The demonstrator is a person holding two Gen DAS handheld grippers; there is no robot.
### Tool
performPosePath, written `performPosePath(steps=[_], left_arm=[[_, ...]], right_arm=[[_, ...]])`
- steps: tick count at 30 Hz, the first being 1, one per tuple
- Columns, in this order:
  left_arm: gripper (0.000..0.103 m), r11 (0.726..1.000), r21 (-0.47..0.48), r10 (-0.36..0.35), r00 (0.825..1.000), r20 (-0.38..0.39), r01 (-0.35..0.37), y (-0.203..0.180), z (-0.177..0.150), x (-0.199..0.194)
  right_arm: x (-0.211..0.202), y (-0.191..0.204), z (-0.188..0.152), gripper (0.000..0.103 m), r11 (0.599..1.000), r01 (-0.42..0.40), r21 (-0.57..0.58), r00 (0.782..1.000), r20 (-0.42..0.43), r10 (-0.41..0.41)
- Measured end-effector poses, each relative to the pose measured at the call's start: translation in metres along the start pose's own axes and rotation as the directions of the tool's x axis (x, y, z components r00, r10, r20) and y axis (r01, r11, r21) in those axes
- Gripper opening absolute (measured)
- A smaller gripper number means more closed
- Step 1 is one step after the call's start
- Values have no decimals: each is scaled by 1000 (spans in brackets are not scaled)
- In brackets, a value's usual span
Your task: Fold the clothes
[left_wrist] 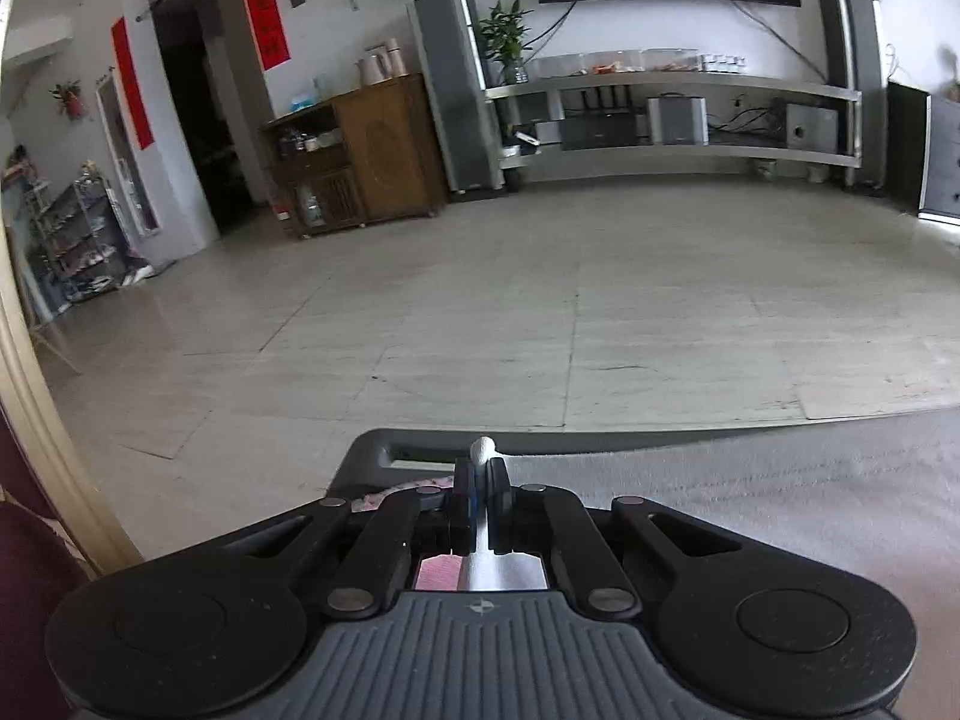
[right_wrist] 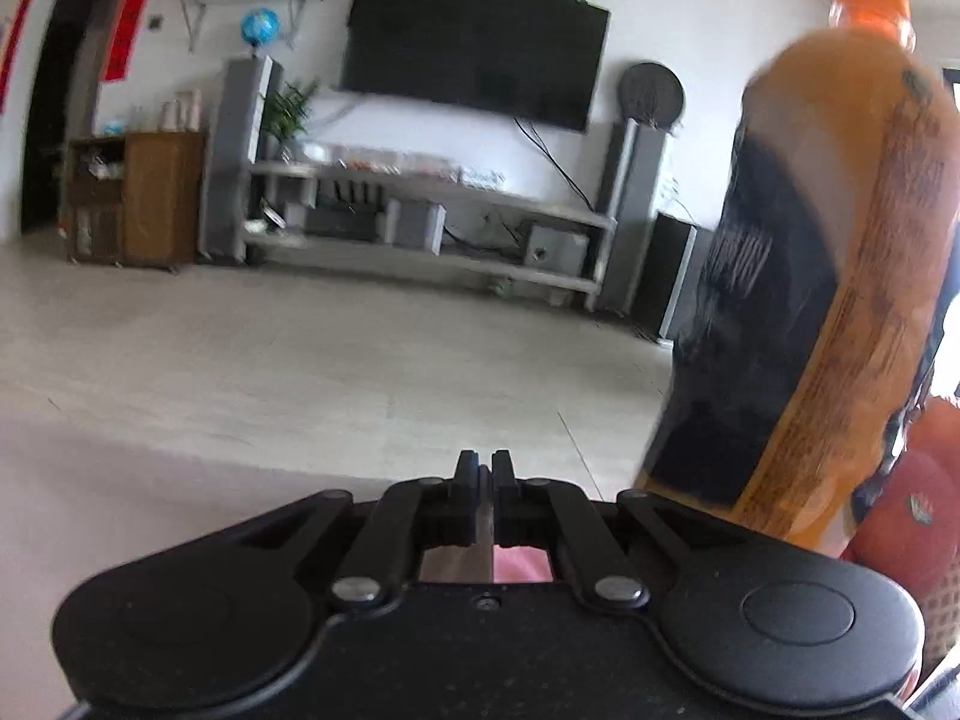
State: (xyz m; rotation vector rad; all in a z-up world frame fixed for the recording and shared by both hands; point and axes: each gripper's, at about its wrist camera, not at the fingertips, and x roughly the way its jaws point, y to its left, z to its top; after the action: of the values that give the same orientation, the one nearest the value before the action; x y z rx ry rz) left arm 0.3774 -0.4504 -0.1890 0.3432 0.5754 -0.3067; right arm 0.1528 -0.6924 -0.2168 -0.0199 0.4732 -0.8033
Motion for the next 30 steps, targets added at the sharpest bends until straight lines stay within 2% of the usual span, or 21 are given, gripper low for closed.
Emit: performPosePath(steps=[3, 5, 7, 9, 11, 12, 13, 15, 17, 20, 22, 24, 27, 29, 30], left_arm=[[4, 998, 48, 49, 998, -43, -47, -20, -7, 17], [6, 992, 90, 92, 993, -73, -85, -29, -13, 28], [7, 985, 132, 117, 991, -72, -107, -34, -14, 22], [16, 992, 94, 92, 989, -113, -81, -19, -8, 8], [16, 997, 54, 67, 987, -147, -60, -3, -1, -8], [19, 997, 41, 65, 987, -145, -59, 9, 2, -24], [22, 997, 43, 67, 988, -141, -61, 19, 4, -40], [27, 996, 65, 62, 990, -125, -54, 36, 6, -78], [29, 995, 99, 38, 993, -116, -26, 49, 2, -115], [31, 996, 88, -9, 986, -166, 24, 67, -20, -160], [31, 995, 60, -65, 971, -229, 81, 75, -45, -183], [31, 990, 49, -117, 962, -245, 133, 76, -72, -200], [30, 985, -12, -170, 961, -219, 172, 72, -106, -208], [30, 978, -75, -208, 949, -238, 195, 68, -123, -202], [29, 974, -96, -221, 944, -245, 203, 66, -129, -199]], right_arm=[[13, 7, -9, 4, 999, 26, -28, 998, -49, -27], [27, 10, -16, 4, 998, 30, -54, 992, -120, -36], [41, 13, -20, 5, 996, 41, -84, 971, -233, -60], [41, 14, -18, 7, 992, 58, -114, 960, -268, -87], [18, 6, -8, 13, 996, 17, -92, 968, -249, -39], [3, 1, 0, 20, 997, -6, -71, 972, -236, -11], [-15, -3, 9, 27, 998, -31, -50, 974, -227, 19], [-53, -17, 26, 34, 997, -80, -12, 973, -220, 75], [-92, -33, 40, 40, 994, -108, 27, 968, -226, 112], [-144, -61, 46, 42, 984, -142, 106, 958, -237, 163], [-170, -80, 39, 46, 977, -153, 149, 955, -232, 185], [-197, -92, 21, 47, 975, -150, 163, 958, -222, 184], [-204, -105, -11, 47, 964, -138, 228, 956, -223, 190], [-196, -111, -35, 45, 939, -136, 316, 946, -242, 218], [-188, -114, -47, 35, 920, -137, 367, 930, -273, 247]])
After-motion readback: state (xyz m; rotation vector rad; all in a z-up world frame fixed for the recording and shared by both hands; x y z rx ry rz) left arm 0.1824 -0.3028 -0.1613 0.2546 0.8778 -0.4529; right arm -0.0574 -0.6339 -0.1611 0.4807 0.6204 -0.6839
